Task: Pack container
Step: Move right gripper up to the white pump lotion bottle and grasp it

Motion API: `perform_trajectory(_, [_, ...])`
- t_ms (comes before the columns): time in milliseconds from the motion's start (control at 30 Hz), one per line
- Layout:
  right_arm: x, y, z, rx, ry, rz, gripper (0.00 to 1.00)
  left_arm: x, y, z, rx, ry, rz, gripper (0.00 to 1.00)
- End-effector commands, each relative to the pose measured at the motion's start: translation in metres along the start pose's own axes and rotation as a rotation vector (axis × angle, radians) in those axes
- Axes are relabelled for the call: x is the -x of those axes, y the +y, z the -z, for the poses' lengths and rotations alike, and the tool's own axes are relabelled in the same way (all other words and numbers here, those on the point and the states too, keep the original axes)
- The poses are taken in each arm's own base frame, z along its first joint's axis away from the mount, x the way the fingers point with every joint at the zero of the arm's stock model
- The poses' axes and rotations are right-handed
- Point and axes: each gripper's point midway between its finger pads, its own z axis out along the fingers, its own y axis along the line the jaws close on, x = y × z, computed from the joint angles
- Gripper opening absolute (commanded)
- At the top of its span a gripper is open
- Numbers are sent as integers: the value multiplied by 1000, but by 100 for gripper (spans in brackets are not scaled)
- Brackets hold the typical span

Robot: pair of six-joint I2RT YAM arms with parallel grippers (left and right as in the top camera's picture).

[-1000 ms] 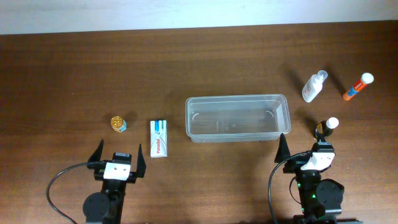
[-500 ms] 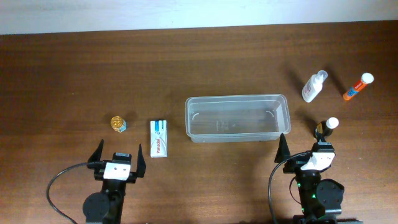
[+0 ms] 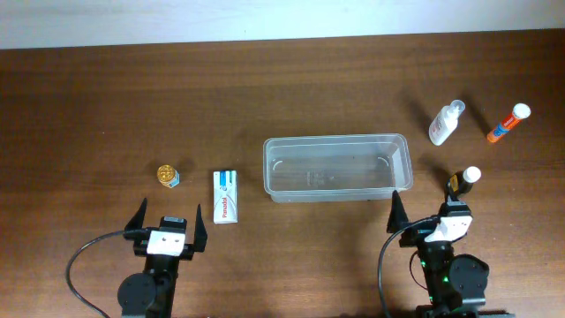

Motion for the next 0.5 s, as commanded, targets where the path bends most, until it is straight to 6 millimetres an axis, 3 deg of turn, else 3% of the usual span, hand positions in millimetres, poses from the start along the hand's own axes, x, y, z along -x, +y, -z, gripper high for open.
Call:
perform_trajectory(0, [23, 28, 4, 163, -94, 7, 98, -2, 2, 0, 10, 4, 17, 99])
perform_trajectory(67, [54, 35, 10, 193, -202, 28, 98, -2, 2, 0, 10, 4, 17, 99])
perform_trajectory(100, [81, 32, 17, 167, -278, 37, 98, -2, 2, 0, 10, 4, 17, 99])
perform_trajectory(133, [95, 27, 20, 130, -305, 34, 98, -2, 2, 0, 9, 4, 17, 99])
perform_trajectory(267, [137, 7, 27, -15, -316, 67, 98, -2, 2, 0, 10, 4, 17, 99])
perform_trajectory(367, [164, 3, 20, -63, -254, 122, 98, -2, 2, 0, 10, 4, 17, 99])
perform_trajectory(467, [187, -17, -2, -184, -95, 113, 98, -2, 2, 0, 10, 4, 17, 99])
